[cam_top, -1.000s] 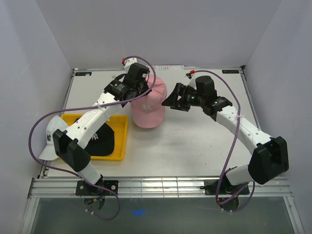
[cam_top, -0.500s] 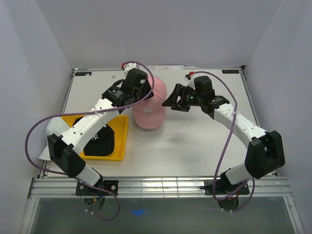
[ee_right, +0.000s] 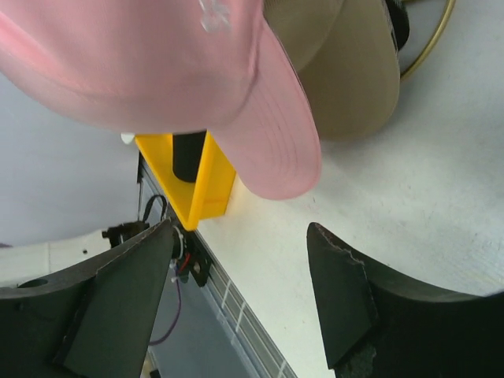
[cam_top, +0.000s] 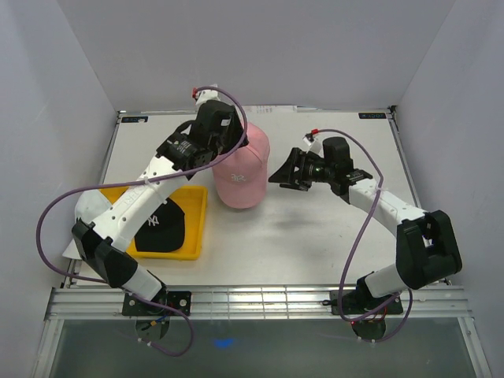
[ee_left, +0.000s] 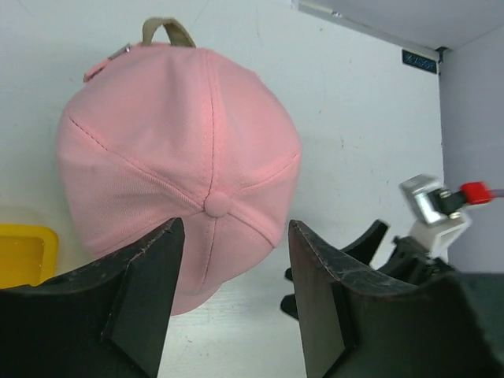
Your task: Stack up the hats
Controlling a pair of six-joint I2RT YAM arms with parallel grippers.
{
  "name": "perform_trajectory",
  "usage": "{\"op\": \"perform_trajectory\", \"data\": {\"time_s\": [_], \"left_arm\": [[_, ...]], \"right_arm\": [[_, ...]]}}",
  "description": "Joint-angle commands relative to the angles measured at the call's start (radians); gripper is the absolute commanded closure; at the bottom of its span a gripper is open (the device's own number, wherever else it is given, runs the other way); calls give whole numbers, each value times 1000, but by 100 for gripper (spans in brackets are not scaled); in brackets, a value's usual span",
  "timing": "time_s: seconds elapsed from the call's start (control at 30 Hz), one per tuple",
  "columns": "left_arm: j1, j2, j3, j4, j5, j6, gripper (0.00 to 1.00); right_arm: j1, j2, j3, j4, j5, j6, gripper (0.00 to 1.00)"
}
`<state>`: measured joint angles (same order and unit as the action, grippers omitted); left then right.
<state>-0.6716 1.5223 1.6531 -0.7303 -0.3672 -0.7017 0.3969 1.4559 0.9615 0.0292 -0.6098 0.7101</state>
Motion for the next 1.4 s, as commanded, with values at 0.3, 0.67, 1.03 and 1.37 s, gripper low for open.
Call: {"op": "perform_trajectory", "data": {"time_s": [0.3, 0.67, 1.03, 1.37], "left_arm": [[-5, 176, 322, -61, -81, 211, 31], [-3, 309, 447, -107, -115, 266, 29], [17, 332, 445, -129, -91, 274, 29], [30, 335, 427, -130, -58, 274, 29]], "right_arm": [[22, 17, -271, 514, -174, 141, 24], [54, 102, -359, 736, -110, 192, 19], [117, 262, -379, 1021, -50, 336, 15], [132, 360, -374, 1169, 33, 431, 18]]}}
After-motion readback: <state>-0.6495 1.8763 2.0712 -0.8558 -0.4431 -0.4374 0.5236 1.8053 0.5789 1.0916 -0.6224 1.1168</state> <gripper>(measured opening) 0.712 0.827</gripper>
